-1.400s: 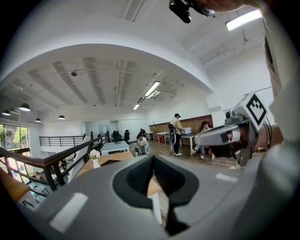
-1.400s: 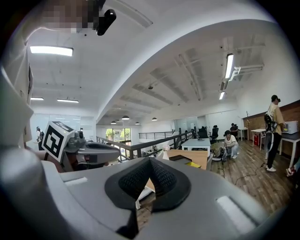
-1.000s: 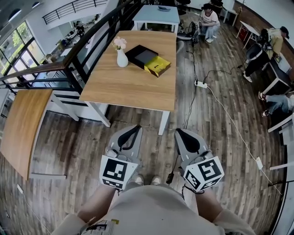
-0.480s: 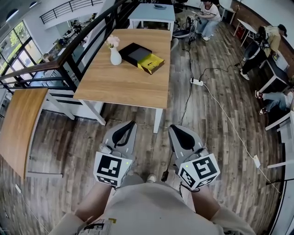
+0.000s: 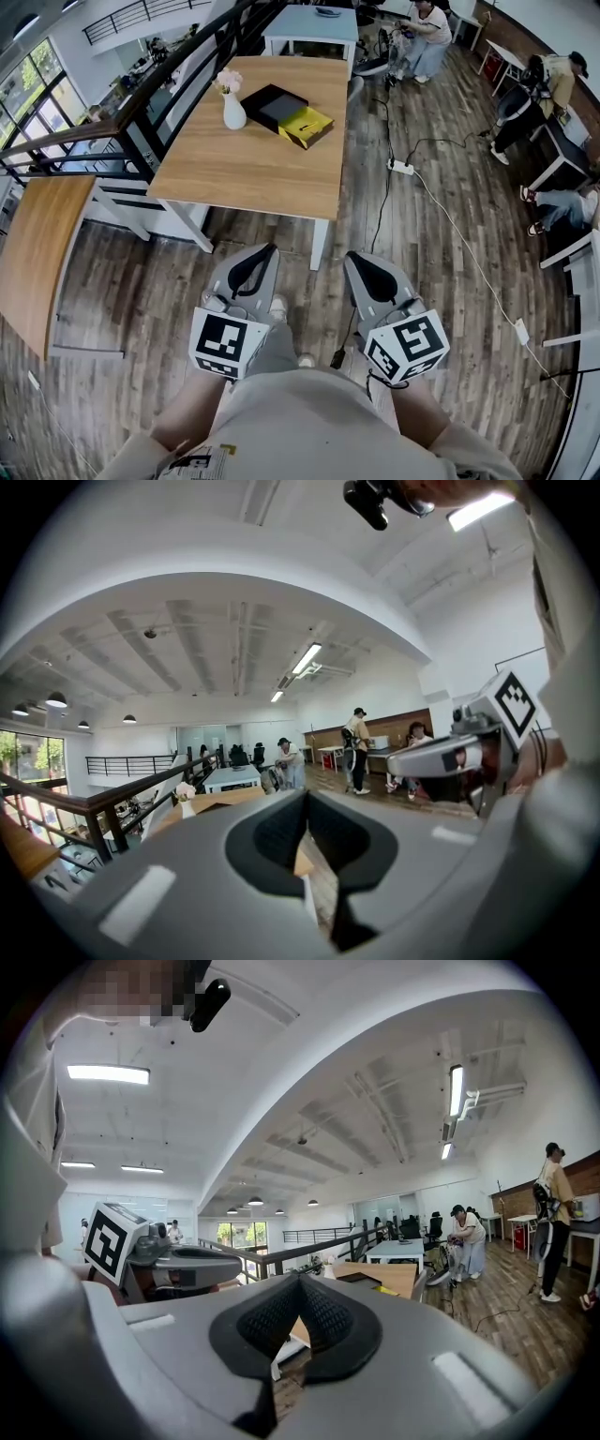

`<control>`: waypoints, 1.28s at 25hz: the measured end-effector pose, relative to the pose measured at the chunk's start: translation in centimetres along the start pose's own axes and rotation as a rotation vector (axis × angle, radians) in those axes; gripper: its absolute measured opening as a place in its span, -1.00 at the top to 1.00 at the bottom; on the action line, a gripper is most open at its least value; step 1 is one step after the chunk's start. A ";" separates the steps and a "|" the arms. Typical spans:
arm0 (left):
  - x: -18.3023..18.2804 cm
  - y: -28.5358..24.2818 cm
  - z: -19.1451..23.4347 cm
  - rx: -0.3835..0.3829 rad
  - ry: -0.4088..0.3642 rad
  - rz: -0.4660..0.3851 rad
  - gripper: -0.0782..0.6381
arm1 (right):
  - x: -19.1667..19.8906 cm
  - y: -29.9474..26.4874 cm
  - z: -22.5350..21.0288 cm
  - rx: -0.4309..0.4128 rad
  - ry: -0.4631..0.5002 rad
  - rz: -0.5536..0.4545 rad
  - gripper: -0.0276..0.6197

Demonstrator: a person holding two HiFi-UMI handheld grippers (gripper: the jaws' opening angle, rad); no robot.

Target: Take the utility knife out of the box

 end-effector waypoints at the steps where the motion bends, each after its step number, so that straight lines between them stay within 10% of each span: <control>1: 0.1 -0.1 0.2 -0.001 0.004 -0.004 0.78 | 0.1 -0.2 0.0 -0.003 0.000 0.000 0.91; 32: 1.3 -22.3 17.5 0.117 0.040 0.017 0.78 | -2.4 -23.6 -11.6 0.104 0.139 0.097 0.91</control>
Point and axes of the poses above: the fingertips, and each gripper's own axes: y backward along the fingers, z to its left, x out of its underside, the point moved 8 cm from there along y, backward along the fingers, and after that the axes turned 2 degrees about y, right-handed, at the moved point
